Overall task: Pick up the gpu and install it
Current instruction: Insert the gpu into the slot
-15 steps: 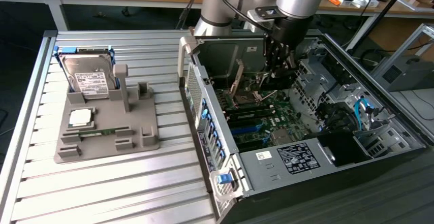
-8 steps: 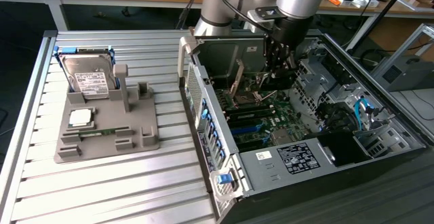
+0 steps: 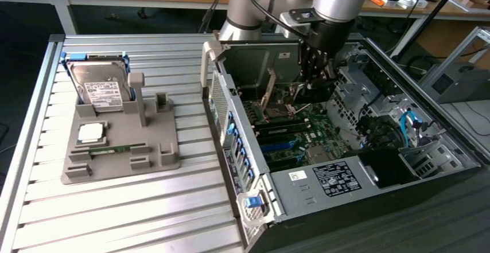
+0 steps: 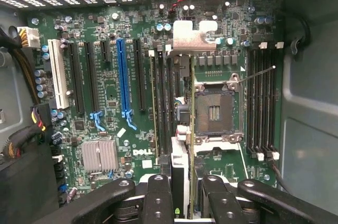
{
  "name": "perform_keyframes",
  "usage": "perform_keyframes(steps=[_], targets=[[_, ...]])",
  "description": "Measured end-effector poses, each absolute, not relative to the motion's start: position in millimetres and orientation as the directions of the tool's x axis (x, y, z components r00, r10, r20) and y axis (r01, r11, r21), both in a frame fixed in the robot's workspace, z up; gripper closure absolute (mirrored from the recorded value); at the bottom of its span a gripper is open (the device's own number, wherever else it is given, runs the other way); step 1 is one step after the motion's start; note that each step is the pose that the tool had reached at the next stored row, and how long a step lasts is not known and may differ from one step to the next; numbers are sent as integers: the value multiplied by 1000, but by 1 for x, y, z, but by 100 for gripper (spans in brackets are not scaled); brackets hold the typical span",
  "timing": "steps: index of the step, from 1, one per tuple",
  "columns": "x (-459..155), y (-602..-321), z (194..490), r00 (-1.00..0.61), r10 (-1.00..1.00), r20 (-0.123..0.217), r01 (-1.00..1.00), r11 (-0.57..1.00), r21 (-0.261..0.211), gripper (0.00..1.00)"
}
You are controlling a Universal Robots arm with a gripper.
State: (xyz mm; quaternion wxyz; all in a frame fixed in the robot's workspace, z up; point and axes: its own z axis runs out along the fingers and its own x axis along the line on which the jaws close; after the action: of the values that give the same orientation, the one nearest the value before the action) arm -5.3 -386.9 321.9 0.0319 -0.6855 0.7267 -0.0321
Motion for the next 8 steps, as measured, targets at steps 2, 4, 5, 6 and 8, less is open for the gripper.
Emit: perform_keyframes(steps=[2, 4, 5, 6, 8], targets=[[-5, -388, 322, -58, -998, -2, -994, 58, -90, 73], [-5, -388, 322, -58, -998, -2, -994, 58, -90, 73], [-5, -389, 322, -58, -998, -2, -994, 58, -90, 73], [-5, -390, 322, -58, -998, -2, -994, 58, -90, 73], [-5, -391, 322, -58, -998, -2, -994, 58, -90, 73]])
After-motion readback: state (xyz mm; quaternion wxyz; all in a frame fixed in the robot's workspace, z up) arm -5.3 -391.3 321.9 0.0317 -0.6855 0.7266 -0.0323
